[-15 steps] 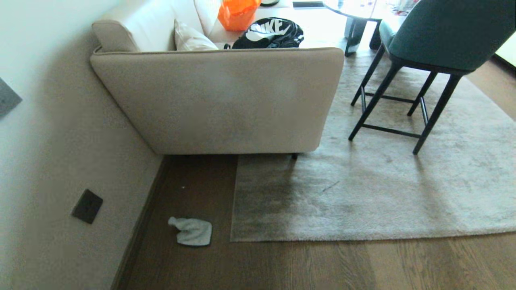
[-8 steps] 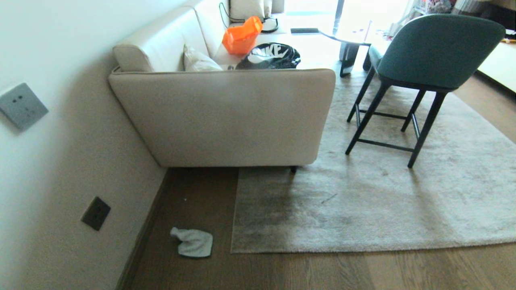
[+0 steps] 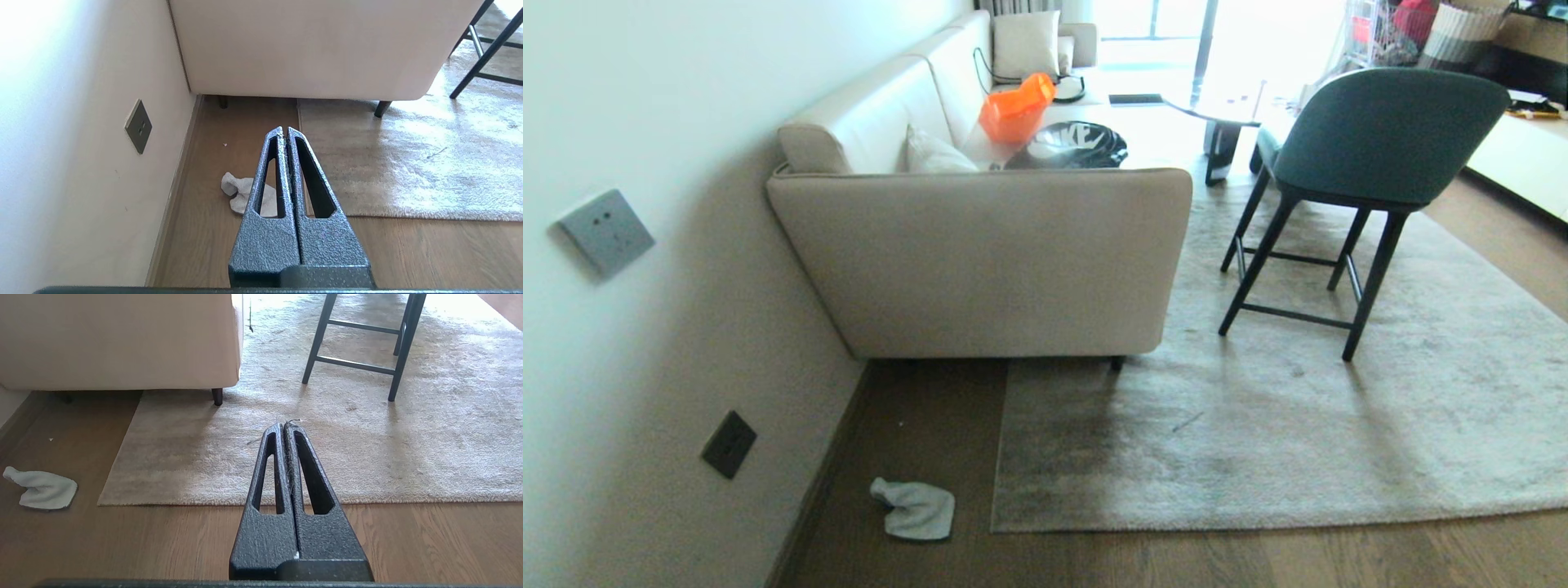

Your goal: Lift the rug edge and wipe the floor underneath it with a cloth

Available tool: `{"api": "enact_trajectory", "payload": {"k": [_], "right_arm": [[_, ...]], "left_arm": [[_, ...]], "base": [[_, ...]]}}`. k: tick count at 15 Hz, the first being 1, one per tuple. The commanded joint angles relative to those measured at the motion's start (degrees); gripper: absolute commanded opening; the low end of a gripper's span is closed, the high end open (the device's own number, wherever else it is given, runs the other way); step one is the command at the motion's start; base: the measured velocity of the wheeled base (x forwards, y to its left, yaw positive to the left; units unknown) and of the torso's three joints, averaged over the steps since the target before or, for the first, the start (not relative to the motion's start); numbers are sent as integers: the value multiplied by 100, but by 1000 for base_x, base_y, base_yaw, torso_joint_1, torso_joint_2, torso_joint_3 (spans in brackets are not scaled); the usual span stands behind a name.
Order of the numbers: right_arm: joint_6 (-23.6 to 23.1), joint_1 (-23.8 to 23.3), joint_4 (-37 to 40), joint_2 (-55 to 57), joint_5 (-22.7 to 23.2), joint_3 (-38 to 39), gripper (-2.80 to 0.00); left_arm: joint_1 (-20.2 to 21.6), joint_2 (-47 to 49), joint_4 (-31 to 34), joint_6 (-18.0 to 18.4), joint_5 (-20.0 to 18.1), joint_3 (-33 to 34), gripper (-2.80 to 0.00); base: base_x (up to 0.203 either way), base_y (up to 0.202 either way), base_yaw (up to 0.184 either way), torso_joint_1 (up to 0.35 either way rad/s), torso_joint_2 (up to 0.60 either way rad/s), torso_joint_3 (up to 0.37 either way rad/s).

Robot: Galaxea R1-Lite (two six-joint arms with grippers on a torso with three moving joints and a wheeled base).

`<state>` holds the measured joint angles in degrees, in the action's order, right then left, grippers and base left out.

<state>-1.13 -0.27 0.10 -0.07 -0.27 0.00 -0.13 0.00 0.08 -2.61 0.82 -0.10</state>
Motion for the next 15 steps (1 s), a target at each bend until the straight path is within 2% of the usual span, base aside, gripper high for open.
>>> {"api": "enact_trajectory", "payload": {"k": [1,15], "right_arm": [[-1,0,-1,7,0,0,-280],[-1,0,-1,7,0,0,-280]], "left_arm": [[5,0,1,-3,6,1,-280],[5,0,1,-3,-3,1,-280]], "base": [[0,0,0,0,0,0],[0,0,0,0,0,0]]}}
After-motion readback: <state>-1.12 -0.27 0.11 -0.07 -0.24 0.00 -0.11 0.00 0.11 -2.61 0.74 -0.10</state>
